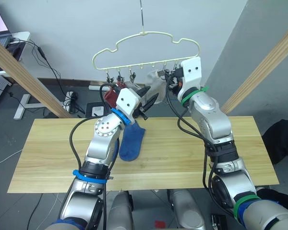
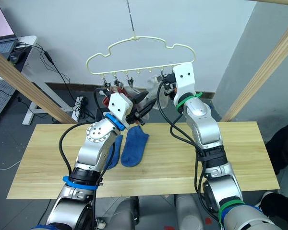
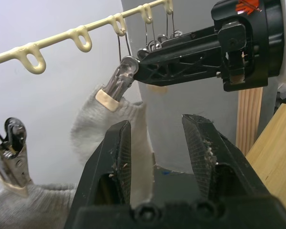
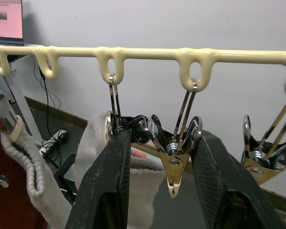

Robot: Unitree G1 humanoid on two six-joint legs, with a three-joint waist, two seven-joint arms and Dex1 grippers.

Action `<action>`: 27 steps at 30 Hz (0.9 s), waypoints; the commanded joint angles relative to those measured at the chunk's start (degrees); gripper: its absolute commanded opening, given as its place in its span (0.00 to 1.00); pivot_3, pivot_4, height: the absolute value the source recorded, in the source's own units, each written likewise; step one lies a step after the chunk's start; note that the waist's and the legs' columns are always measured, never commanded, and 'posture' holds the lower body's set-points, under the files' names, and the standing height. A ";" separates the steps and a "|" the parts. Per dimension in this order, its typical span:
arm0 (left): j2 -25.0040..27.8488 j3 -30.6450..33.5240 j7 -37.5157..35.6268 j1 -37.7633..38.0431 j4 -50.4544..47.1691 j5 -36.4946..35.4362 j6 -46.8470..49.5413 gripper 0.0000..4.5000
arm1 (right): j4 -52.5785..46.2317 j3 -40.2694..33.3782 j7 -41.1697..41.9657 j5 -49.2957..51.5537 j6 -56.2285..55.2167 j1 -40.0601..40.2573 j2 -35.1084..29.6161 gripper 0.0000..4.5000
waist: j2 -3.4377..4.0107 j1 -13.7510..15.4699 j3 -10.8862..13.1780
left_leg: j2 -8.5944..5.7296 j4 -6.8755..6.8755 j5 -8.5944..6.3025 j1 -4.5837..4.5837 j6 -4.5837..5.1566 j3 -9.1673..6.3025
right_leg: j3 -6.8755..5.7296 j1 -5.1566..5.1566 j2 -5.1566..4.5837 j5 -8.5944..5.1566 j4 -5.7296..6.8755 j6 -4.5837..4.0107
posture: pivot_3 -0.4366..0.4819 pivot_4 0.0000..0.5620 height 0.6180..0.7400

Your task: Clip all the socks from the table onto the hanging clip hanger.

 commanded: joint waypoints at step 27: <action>4.57 2.20 -8.44 -0.74 -10.45 -10.79 11.72 0.42 | -7.42 -0.85 0.36 -0.18 1.59 3.69 -1.41 0.41 | 0.00 -0.03 0.00 | 0.00 0.02 0.00 0.00 -0.01 0.00 | 0.00 0.01 0.00 0.00 0.02 0.00 | 0.19 0.45 0.58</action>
